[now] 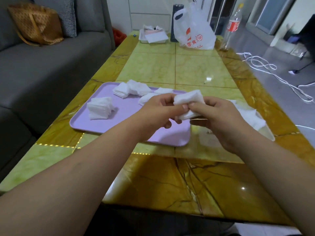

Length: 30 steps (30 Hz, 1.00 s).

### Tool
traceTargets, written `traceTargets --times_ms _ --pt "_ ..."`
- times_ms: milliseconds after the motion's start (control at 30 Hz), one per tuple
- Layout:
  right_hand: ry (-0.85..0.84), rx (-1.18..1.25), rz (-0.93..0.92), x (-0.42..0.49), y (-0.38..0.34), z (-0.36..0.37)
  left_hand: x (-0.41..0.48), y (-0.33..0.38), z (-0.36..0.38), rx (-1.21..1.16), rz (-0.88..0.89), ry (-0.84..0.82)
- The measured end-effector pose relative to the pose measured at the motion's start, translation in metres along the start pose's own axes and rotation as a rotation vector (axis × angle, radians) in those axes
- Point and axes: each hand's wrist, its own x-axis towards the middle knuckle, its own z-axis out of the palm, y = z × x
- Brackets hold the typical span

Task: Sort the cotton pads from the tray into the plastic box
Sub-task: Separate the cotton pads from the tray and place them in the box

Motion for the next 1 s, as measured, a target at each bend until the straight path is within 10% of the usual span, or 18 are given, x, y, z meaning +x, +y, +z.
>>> traceTargets --times_ms 300,1000 --pt "0.377 -0.178 0.010 -0.012 -0.002 -0.058 0.001 0.000 0.058 0.187 -0.032 0.054" --pt "0.232 -1.189 0.174 -0.008 0.003 -0.052 0.006 -0.010 0.074 0.293 0.059 0.077"
